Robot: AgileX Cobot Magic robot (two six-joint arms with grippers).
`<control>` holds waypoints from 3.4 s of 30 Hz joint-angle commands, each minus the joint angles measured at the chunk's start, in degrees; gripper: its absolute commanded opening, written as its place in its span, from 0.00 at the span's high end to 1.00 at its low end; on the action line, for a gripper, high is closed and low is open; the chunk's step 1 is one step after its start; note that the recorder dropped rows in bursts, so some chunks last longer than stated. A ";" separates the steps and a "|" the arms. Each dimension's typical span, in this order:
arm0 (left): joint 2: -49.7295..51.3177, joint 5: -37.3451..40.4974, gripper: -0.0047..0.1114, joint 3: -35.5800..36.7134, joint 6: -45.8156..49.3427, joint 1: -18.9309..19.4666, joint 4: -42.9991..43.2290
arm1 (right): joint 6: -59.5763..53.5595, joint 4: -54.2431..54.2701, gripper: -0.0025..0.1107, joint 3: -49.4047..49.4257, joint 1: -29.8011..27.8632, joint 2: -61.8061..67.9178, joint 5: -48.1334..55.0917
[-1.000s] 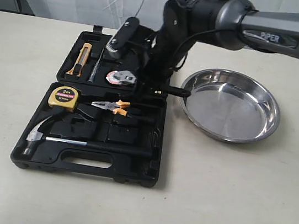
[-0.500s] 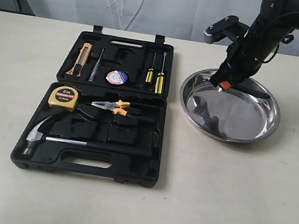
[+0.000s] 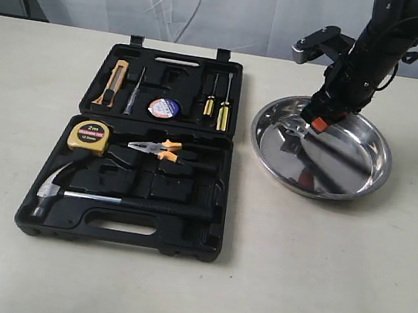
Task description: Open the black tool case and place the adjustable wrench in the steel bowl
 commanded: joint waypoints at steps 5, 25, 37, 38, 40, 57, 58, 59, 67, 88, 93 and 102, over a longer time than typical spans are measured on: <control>0.20 -0.05 0.96 -0.12 -0.04 -0.06 0.19 | 0.57 -0.61 0.60 -0.16 -0.35 -0.70 -0.26; 0.20 -0.05 0.96 -0.12 -0.04 -0.06 0.19 | 12.75 19.29 0.98 51.44 -0.37 -53.75 -30.68; 0.20 -0.05 0.96 -0.12 -0.04 -0.06 0.19 | 12.75 19.29 0.98 52.60 -0.37 -60.80 -29.25; 0.20 -0.05 0.96 -0.12 -0.04 -0.06 0.19 | 12.75 19.29 0.98 52.60 -0.37 -60.80 -29.25; 0.20 -0.05 0.96 -0.12 -0.04 -0.06 0.19 | 12.85 19.29 0.98 52.60 -0.24 -61.58 -29.25; 0.20 -0.05 0.96 -0.12 -0.04 -0.06 0.19 | 22.18 7.78 0.98 71.44 -0.38 -104.01 -33.99; 0.20 -0.05 0.96 -0.12 -0.04 -0.06 0.19 | 22.66 7.78 0.98 72.57 -0.38 -105.54 -33.99; 0.20 -0.05 0.96 -0.12 -0.04 -0.06 0.19 | 23.08 7.78 0.98 73.39 -0.38 -106.74 -33.99; 0.20 -0.05 0.96 -0.12 -0.04 -0.06 0.19 | 34.75 -2.31 0.98 79.04 -2.58 -109.09 -33.75; 0.20 -0.05 0.96 -0.12 -0.04 -0.06 0.19 | 41.91 -8.33 0.98 85.38 -13.45 -121.51 -28.98; 0.20 -0.05 0.96 -0.12 -0.04 -0.06 0.19 | 41.48 -8.33 0.98 85.38 -13.45 -121.62 -28.98; 0.20 -0.05 0.96 -0.12 -0.04 -0.06 0.19 | 39.71 -8.53 0.98 85.38 -13.45 -121.62 -36.17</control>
